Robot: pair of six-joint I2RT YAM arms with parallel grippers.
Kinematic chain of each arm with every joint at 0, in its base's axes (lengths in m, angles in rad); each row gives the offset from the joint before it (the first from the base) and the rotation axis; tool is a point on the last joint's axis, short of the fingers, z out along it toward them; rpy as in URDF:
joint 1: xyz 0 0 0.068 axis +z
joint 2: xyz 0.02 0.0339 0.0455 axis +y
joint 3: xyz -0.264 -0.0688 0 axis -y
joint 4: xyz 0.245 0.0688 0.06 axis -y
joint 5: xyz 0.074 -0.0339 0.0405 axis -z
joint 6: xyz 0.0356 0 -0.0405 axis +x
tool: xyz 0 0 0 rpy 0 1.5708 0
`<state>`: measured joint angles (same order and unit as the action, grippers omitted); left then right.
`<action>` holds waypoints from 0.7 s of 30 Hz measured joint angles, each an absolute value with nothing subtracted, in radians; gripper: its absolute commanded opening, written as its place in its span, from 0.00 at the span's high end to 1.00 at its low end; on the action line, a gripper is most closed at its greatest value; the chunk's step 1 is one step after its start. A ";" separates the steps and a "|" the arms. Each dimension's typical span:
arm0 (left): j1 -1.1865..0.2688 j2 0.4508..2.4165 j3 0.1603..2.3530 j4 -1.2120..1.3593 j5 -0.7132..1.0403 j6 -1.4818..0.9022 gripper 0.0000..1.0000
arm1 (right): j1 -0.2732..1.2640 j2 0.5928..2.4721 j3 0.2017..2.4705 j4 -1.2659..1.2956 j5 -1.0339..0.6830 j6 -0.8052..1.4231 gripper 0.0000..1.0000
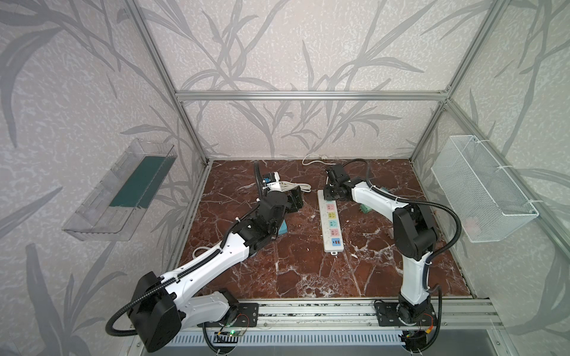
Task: Insert the plug
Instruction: 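Lower the green adapter into the white strip's end socket with the right gripper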
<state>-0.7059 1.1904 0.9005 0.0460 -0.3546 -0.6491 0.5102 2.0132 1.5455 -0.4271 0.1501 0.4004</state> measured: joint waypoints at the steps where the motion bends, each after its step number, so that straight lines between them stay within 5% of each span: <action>1: -0.706 1.190 0.900 0.046 -0.354 -0.649 0.21 | 0.512 2.015 1.546 -0.427 0.151 0.402 1.00; 21: -0.700 1.190 0.900 0.046 -0.346 -0.656 0.22 | 0.545 2.059 1.570 -0.455 0.240 0.423 1.00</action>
<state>-0.7002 1.1904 0.9005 0.0463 -0.3458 -0.6556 0.5449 2.0594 1.5703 -0.4549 0.2398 0.4229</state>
